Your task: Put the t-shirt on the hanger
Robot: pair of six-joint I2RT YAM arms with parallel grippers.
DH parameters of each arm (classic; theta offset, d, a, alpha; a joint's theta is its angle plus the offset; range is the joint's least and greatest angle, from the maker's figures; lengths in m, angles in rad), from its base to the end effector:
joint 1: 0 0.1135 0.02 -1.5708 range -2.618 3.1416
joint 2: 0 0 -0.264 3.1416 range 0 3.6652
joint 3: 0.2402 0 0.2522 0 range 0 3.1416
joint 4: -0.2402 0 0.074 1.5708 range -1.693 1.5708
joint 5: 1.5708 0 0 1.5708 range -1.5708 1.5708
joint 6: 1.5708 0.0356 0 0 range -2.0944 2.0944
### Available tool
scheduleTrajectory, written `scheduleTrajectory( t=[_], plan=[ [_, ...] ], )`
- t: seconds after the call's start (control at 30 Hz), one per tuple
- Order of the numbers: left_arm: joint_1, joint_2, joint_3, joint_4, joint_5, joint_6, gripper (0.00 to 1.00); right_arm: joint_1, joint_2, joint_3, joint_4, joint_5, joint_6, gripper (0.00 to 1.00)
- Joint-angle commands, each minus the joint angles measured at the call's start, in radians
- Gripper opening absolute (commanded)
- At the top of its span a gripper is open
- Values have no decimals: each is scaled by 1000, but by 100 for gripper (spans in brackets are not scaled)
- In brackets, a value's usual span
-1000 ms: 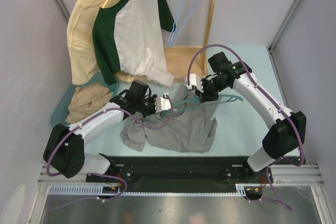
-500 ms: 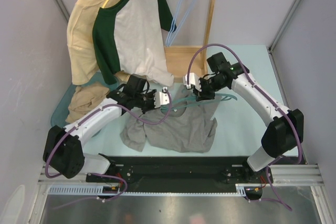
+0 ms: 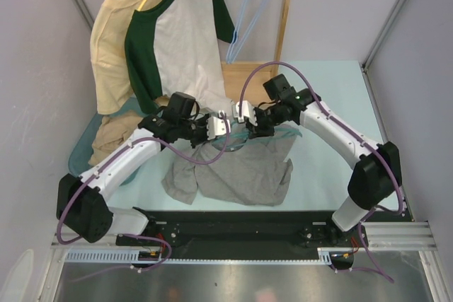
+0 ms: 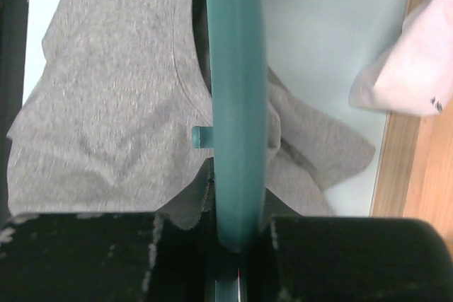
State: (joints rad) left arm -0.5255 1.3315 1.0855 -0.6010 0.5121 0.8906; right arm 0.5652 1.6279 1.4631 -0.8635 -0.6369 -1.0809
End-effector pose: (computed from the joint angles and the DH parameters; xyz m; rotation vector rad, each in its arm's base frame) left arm 0.2328 -0.1551 0.2898 1.6766 1.6062 -0.4360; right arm 0.2754 0.1997 0.3082 -1.9105 1.4715 0.5952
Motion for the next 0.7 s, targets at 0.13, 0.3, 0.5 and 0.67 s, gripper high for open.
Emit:
scheduleTrajectory(
  t=[0.13, 0.3, 0.5, 0.67],
  plan=[
    [-11, -58, 50, -48, 39, 30, 0, 42, 36, -4, 89, 16, 44, 0],
    [-11, -103, 19, -42, 43, 47, 0, -56, 1, -12, 6, -6, 22, 0],
    [-14, -91, 60, -49, 63, 47, 3, -59, -7, -6, 30, -104, 45, 0],
    [-24, -80, 122, -68, 60, 45, 4, -4, 33, 43, 63, -133, 75, 0]
  ],
)
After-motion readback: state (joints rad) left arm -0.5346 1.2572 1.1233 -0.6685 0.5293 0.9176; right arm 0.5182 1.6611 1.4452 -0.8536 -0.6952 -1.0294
